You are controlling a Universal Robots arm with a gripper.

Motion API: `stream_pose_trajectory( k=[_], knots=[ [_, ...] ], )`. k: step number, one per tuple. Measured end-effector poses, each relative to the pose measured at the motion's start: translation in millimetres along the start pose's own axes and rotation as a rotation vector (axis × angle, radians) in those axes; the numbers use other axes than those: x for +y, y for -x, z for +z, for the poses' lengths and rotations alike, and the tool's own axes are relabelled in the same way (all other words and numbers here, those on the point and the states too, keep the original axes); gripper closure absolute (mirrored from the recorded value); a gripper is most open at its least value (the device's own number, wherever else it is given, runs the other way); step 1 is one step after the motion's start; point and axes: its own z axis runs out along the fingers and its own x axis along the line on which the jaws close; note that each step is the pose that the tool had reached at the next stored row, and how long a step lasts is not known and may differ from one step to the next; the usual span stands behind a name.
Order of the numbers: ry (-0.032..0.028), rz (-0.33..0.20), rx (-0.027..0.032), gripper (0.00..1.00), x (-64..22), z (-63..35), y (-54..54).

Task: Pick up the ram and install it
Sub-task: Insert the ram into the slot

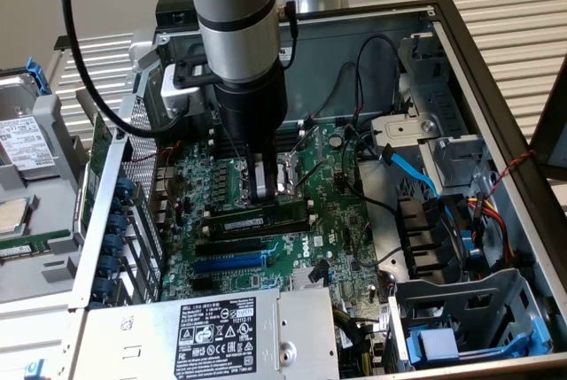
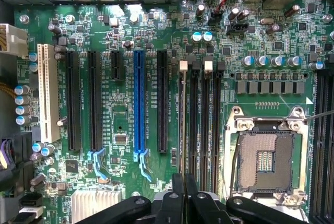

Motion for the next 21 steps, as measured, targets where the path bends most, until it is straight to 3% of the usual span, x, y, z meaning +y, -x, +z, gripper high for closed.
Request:
stream_pose_trajectory(
  k=[5,13,21],
  knots=[
    [-0.0021,0.0,0.0,0.88,0.3,0.0,0.0],
    [-0.0107,0.0,-0.0004,0.88,0.3,0.0,0.0],
    [-0.014,0.0,-0.0005,0.88,1.0,-0.1,0.0]
  ],
)
